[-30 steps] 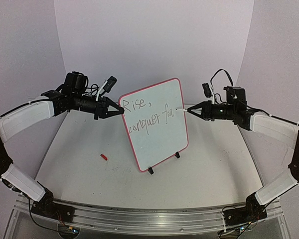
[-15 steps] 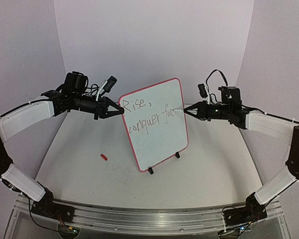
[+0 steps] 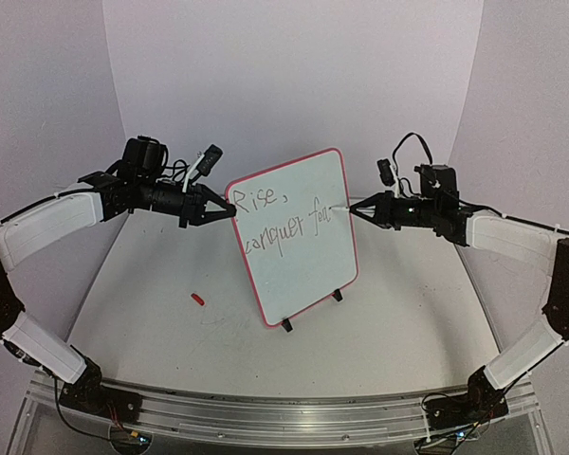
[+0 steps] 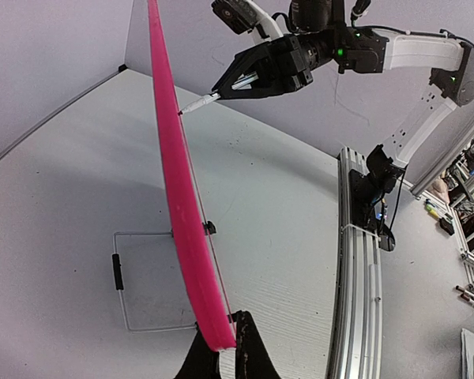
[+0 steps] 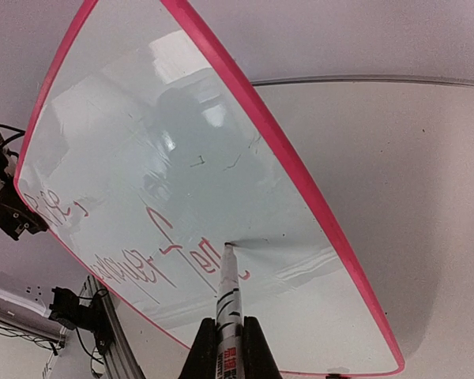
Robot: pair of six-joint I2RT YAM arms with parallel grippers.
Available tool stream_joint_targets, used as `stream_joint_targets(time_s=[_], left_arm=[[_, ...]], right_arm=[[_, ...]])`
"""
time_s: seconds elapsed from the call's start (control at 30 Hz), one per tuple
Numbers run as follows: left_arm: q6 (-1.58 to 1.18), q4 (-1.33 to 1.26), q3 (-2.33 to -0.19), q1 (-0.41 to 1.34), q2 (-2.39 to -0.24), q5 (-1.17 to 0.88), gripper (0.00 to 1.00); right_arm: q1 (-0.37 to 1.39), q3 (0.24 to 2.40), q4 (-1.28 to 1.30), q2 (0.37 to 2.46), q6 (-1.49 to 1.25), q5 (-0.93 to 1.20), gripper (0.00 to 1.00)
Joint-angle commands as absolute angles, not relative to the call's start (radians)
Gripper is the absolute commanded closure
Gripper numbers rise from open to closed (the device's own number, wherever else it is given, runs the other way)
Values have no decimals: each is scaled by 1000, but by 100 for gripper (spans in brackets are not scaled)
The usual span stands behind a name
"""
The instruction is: Write a sentence on the whiteboard
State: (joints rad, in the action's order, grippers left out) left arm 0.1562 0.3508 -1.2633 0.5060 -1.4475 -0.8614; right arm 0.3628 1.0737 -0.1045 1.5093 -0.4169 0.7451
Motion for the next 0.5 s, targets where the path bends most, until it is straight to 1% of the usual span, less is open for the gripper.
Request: stream_joint_targets(time_s=[0.0,0.47], left_arm=[[214,528,-1236,548,-1500,-861,100],[214,529,-1237,552,-1499,-861,100]], right_arm=[[367,1106,-165,1494,-432,698,100],[367,1017,-164,1472,-445,674,100]])
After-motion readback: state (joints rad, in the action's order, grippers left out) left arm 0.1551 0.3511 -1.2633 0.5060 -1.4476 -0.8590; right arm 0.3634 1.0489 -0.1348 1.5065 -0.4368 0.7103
